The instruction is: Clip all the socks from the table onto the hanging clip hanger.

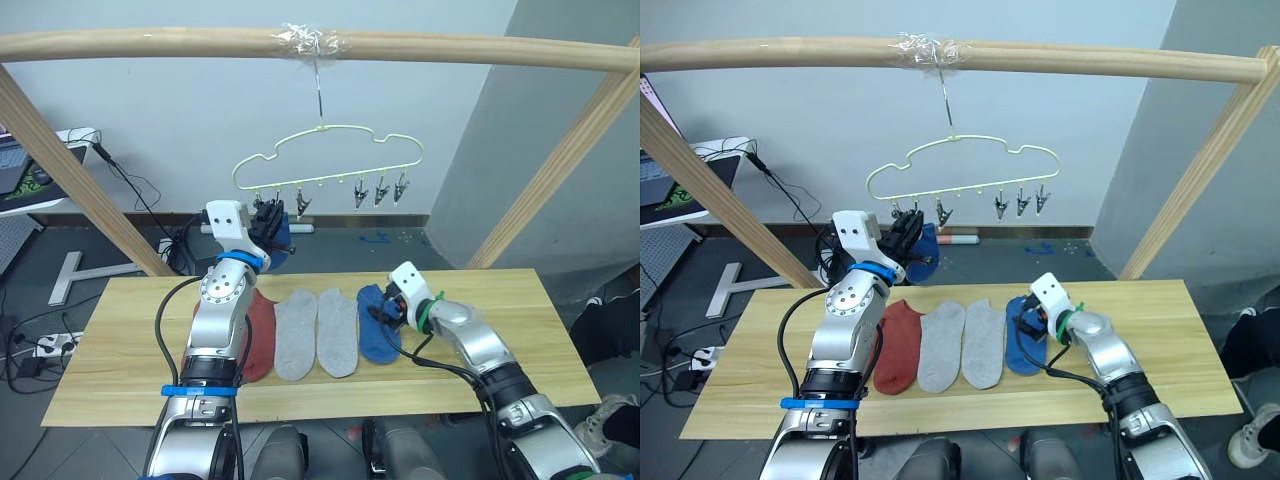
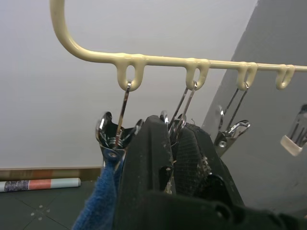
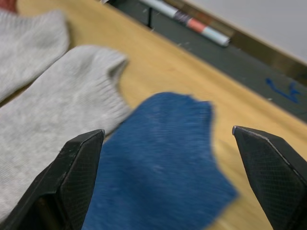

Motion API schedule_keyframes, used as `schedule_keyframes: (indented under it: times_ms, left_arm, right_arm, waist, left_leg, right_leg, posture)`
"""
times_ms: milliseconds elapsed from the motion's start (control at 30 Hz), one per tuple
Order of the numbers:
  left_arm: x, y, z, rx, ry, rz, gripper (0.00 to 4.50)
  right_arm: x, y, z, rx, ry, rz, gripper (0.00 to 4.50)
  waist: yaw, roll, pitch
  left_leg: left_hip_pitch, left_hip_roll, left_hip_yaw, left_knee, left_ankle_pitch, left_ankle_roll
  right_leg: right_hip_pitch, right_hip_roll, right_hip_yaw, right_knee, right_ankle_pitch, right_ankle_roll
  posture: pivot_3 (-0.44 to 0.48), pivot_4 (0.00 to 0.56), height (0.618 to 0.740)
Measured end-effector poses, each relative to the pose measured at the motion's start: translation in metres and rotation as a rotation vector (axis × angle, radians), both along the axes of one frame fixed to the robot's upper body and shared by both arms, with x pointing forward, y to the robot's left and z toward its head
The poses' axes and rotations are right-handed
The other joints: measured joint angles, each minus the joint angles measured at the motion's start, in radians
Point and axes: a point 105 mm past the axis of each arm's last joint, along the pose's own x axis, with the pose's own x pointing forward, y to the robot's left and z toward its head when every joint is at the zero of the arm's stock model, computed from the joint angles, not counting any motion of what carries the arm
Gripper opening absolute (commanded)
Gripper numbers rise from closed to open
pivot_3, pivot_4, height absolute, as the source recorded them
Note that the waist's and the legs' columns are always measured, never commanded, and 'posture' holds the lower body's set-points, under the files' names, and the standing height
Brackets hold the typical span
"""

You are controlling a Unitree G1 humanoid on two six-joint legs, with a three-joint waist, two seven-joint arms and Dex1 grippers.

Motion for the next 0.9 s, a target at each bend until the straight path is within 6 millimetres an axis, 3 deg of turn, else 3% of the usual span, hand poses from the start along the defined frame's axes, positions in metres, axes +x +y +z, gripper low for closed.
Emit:
schedule_keyframes:
  times_ms: [133,233,600,833,900]
  left_arm:
    - [0.000,0.000,0.000,-0.003,-0.001,0.000,0.20]
    - [0.000,0.000,0.000,-0.004,0.001,0.001,0.20]
    - [-0.003,0.001,-0.001,-0.013,0.010,-0.003,0.20]
    - [-0.006,0.004,-0.002,-0.121,0.069,-0.049,0.20]
    - [-0.001,0.006,0.000,-0.373,0.150,-0.059,0.20]
  right_arm:
    - [-0.005,0.000,-0.016,-0.038,0.037,0.012,4.50]
    - [-0.007,-0.002,-0.025,-0.060,0.047,0.022,3.90]
    - [-0.011,-0.011,-0.028,-0.077,0.037,0.054,0.03]
    - [-0.021,-0.021,-0.025,-0.095,0.003,0.086,0.01]
    - [-0.025,-0.022,-0.018,-0.103,-0.031,0.130,0.01]
  waist:
    - [0.000,0.000,0.000]
    - [0.000,0.000,0.000]
    - [0.000,0.000,0.000]
    - [-0.001,0.000,0.000]
    - [0.000,0.000,0.000]
  left_leg:
    - [0.000,0.000,0.001,0.000,0.000,0.000]
    - [0.000,0.000,0.001,0.000,0.000,0.000]
    - [0.002,0.000,0.000,0.002,0.000,0.000]
    - [0.002,0.000,0.000,0.001,0.000,0.000]
    - [0.001,0.000,-0.002,0.002,0.000,0.000]
  right_leg:
    - [0.000,-0.001,0.000,-0.001,0.000,0.000]
    - [0.000,-0.001,0.000,0.000,0.000,0.000]
    - [0.003,0.000,0.000,0.000,0.000,0.001]
    - [0.003,0.000,0.000,-0.001,0.000,0.001]
    - [0.003,0.000,-0.001,-0.001,-0.002,0.005]
  posture:
    - [0.003,0.175,0.740]
    - [0.003,0.175,0.740]
    - [0.008,0.179,0.740]
    - [0.006,0.182,0.740]
    - [0.004,0.182,0.740]
